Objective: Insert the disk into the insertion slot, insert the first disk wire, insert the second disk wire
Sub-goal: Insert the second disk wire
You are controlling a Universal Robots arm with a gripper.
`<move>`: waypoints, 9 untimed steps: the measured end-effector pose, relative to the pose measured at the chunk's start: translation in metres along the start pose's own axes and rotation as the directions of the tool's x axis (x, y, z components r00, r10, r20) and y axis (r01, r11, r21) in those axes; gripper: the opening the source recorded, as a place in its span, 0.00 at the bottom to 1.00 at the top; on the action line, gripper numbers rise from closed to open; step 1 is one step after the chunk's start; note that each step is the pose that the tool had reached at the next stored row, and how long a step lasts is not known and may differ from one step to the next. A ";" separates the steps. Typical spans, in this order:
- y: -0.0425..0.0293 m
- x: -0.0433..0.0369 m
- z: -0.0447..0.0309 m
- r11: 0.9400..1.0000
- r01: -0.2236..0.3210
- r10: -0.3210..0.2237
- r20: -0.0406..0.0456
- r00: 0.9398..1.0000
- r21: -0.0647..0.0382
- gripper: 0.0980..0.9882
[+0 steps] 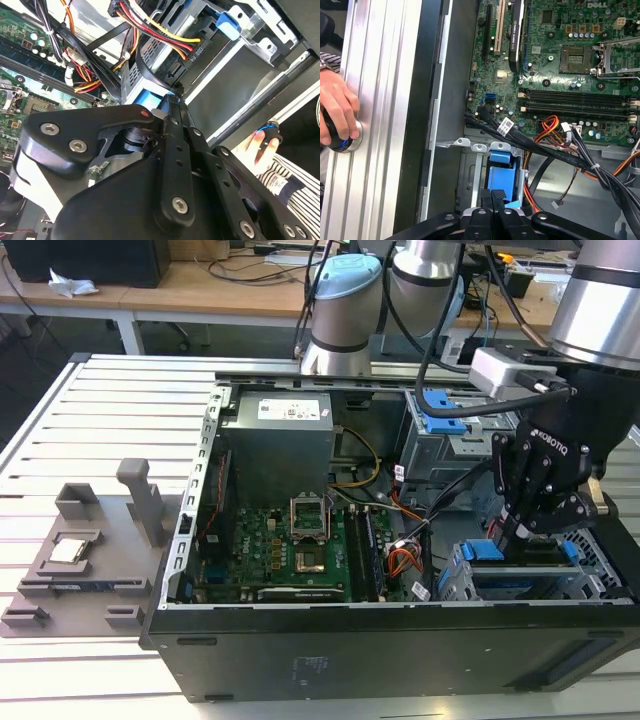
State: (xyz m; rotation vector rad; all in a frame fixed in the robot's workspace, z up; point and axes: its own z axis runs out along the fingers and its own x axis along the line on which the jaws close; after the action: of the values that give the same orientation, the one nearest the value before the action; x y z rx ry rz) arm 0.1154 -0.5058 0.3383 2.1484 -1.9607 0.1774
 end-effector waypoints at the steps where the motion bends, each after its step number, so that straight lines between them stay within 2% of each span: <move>1: 0.0000 0.0000 0.0000 1.000 0.000 0.000 0.000 1.000 0.000 0.02; 7: -0.0034 0.0010 -0.0049 1.000 -0.002 0.002 -0.001 1.000 -0.001 0.02; 9: -0.0058 0.0012 -0.0053 1.000 -0.004 0.004 0.001 1.000 -0.002 0.02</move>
State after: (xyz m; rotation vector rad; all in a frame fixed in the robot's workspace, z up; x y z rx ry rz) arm 0.1217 -0.5051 0.3432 2.1443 -1.9648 0.1744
